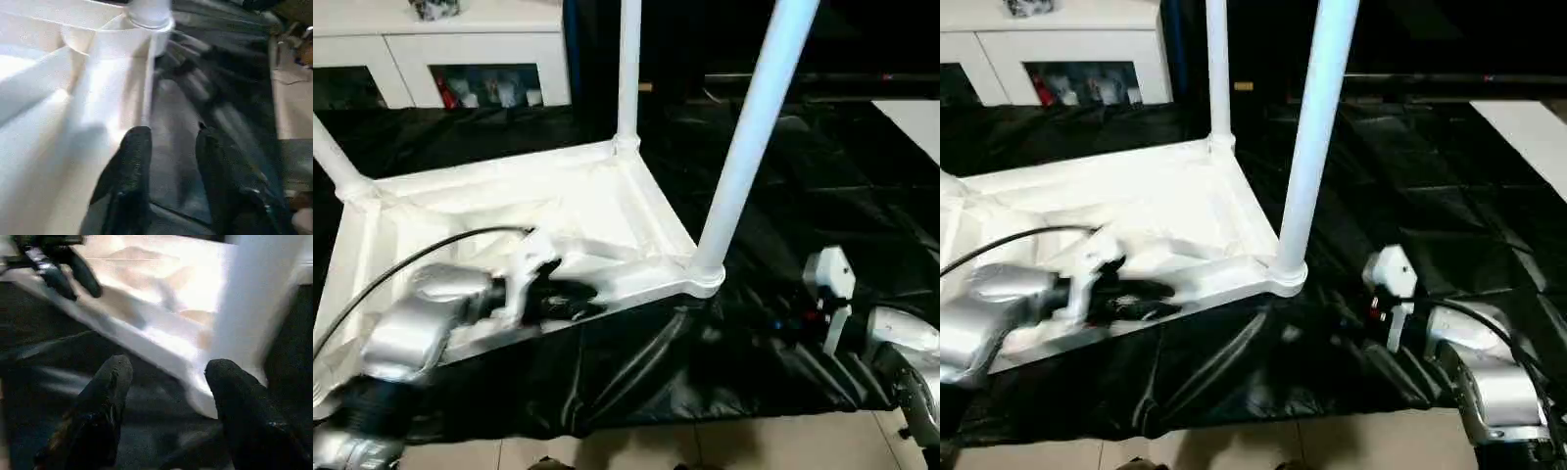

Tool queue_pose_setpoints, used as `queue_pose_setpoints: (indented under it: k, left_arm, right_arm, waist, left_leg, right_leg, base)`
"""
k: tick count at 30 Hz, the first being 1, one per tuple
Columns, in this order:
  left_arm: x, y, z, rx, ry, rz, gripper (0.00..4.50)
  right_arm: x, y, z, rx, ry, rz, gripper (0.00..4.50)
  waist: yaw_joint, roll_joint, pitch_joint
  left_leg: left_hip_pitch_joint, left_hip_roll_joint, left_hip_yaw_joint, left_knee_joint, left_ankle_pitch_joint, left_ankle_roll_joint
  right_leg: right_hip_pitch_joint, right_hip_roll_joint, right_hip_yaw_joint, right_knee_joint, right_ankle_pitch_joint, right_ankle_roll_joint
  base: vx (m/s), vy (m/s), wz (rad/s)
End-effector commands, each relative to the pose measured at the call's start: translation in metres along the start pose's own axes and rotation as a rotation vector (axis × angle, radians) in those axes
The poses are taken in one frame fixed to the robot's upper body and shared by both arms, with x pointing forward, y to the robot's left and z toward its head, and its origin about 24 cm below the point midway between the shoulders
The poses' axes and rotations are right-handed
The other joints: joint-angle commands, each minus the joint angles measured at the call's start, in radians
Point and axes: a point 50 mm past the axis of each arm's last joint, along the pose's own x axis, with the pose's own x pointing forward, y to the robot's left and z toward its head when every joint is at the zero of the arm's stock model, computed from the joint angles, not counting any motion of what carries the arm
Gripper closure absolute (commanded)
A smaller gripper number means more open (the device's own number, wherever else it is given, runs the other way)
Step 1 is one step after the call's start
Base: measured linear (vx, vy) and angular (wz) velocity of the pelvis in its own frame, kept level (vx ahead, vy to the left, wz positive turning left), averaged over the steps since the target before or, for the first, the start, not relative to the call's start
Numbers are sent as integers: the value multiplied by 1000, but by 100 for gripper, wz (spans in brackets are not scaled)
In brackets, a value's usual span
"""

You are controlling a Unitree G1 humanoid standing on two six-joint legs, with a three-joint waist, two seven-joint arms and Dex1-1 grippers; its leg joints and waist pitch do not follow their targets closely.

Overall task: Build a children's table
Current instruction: Rotate leg to tighten

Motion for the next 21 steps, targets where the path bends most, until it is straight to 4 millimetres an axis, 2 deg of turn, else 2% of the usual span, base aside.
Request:
queue_pose_setpoints:
  k: [1,2,3,4,5,6,7,8,9,10,11,12,13,14,16,17,18,20,21]
  left_arm:
    - [-7,-12,-2,-29,19,-40,238]
    - [-9,-14,-4,-38,26,-40,223]
    - [-12,-16,-6,-52,37,-40,213]
    - [-16,-19,-9,-68,56,-35,208]
    - [-18,-21,-10,-77,69,-32,208]
    - [-20,-21,-14,-83,100,1,191]
    - [-21,-20,-19,-90,130,30,179]
    - [-23,-19,-23,-96,156,54,170]
    - [-24,-19,-25,-96,176,67,170]
    - [-26,-18,-32,-93,226,96,164]
    - [-26,-18,-33,-94,233,108,164]
    - [-27,-17,-35,-95,242,121,158]
    - [-28,-16,-37,-97,252,145,134]
    - [-29,-15,-38,-103,256,165,134]
    - [-30,-19,-40,-111,285,167,124]
    - [-31,-20,-40,-112,293,165,107]
    - [-31,-20,-40,-112,294,167,93]
    - [-31,-21,-40,-110,297,172,85]
    - [-31,-20,-41,-105,299,182,77]
  right_arm:
    - [10,8,2,19,11,97,177]
    - [13,9,2,21,9,108,177]
    - [17,10,2,24,6,123,177]
    - [24,10,3,24,-1,130,177]
    - [28,10,4,21,-6,130,177]
    - [38,8,5,15,-23,110,177]
    - [47,5,5,20,-34,76,177]
    - [55,3,5,26,-42,49,177]
    - [60,1,5,25,-46,32,177]
    - [73,-2,5,19,-54,-8,177]
    - [77,-2,6,22,-61,-17,177]
    - [81,-3,6,24,-68,-27,177]
    - [89,-5,8,28,-89,-47,177]
    - [96,-8,11,46,-109,-86,177]
    - [118,-14,18,114,-180,-168,177]
    - [126,-15,20,135,-200,-187,177]
    - [130,-15,21,143,-209,-192,177]
    - [133,-15,22,152,-220,-203,177]
    - [137,-17,23,170,-237,-232,177]
  waist:
    - [8,-13,-54]
    - [6,-10,-50]
    - [8,-9,-52]
    - [8,-9,-52]
    - [4,-10,-53]
    - [4,-21,-53]
    - [4,-16,-55]
    - [0,-15,-52]
    - [1,-13,-52]
    - [4,-15,-54]
    - [1,-14,-52]
    - [1,-14,-54]
    - [2,-13,-55]
    - [4,-11,-57]
    - [5,-11,-60]
    - [4,-11,-60]
    - [0,-12,-58]
    - [3,-8,-59]
    - [6,-8,-59]
  left_leg:
    - [17,44,-20,-80,-253,46]
    - [12,42,-21,-83,-254,44]
    - [19,41,-20,-81,-261,36]
    - [19,41,-20,-81,-261,36]
    - [15,39,-21,-83,-255,28]
    - [17,39,-19,-82,-251,26]
    - [17,40,-22,-80,-245,24]
    - [11,36,-23,-83,-244,17]
    - [15,36,-23,-83,-251,9]
    - [22,37,-21,-80,-252,-1]
    - [20,36,-22,-83,-258,-5]
    - [17,36,-25,-84,-257,-13]
    - [21,36,-23,-85,-259,-15]
    - [26,37,-21,-82,-250,-17]
    - [20,34,-22,-83,-229,-21]
    - [22,34,-21,-82,-226,-22]
    - [17,33,-23,-83,-241,-26]
    - [24,34,-21,-81,-240,-27]
    - [21,32,-21,-82,-228,-29]
  right_leg:
    - [41,-55,43,-71,-331,-210]
    - [39,-53,44,-75,-349,-200]
    - [34,-51,44,-77,-354,-193]
    - [34,-51,44,-77,-354,-193]
    - [36,-49,43,-73,-341,-190]
    - [35,-49,44,-74,-338,-188]
    - [31,-53,45,-68,-330,-195]
    - [34,-52,45,-72,-349,-188]
    - [32,-52,45,-73,-360,-185]
    - [27,-51,46,-71,-352,-182]
    - [27,-50,46,-72,-356,-182]
    - [33,-52,45,-69,-354,-177]
    - [30,-50,46,-70,-347,-175]
    - [28,-49,47,-67,-306,-185]
    - [35,-49,46,-59,-267,-202]
    - [31,-49,47,-58,-259,-204]
    - [34,-49,46,-55,-269,-204]
    - [31,-48,48,-57,-262,-202]
    - [34,-45,48,-53,-236,-202]
  base:
    - [0,0,0]
    - [0,0,0]
    - [0,0,0]
    - [0,0,0]
    - [0,0,0]
    - [0,0,0]
    - [0,0,0]
    - [0,0,0]
    - [0,0,0]
    - [0,0,0]
    - [0,0,0]
    - [0,0,0]
    - [0,0,0]
    - [0,0,0]
    - [0,0,0]
    - [0,0,0]
    - [0,0,0]
    - [0,0,0]
    - [0,0,0]
